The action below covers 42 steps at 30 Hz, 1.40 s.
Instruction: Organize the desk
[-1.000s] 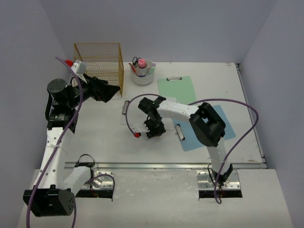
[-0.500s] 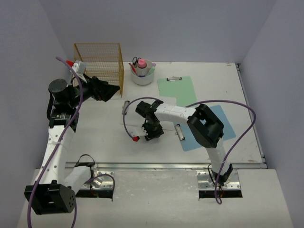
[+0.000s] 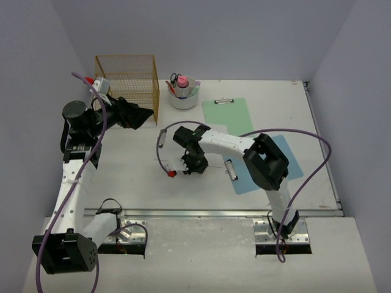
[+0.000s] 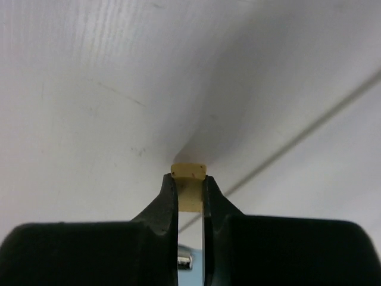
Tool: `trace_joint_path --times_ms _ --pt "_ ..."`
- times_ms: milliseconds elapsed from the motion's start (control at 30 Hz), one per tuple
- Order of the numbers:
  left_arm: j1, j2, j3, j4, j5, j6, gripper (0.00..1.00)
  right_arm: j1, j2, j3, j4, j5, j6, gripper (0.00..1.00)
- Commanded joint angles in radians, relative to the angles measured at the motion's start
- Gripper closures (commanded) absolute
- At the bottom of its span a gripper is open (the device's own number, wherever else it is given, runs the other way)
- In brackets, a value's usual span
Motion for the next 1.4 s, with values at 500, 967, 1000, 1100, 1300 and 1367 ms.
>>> trace_joint_path --times_ms 500,967,1000,1100,1300,1367 --pt "0.011 0.017 -0.12 0.22 -0.068 -0.096 0.0 -0.446 0.092 0.471 1.153 0.026 0.987 1.0" --pt "0.016 0.01 -0.117 0.194 -0.079 -0.068 0.0 -0.471 0.362 0.675 1.334 0.062 1.108 1.0" --pt "0.017 0.01 -0.117 0.194 -0.078 -0.069 0.0 -0.477 0.37 0.677 1.34 0.059 1.115 1.0" --pt "0.017 0.008 -0.124 0.198 -0.078 -0.07 0.0 -0.487 0.386 0.681 1.351 0.053 1.129 1.0" --pt "0.02 0.008 -0.129 0.202 -0.075 -0.077 0.0 -0.496 0.421 0.68 1.368 0.041 1.173 1.0" --pt "0.02 0.007 -0.128 0.198 -0.075 -0.075 0.0 -0.496 0.438 0.69 1.368 0.035 1.184 1.0"
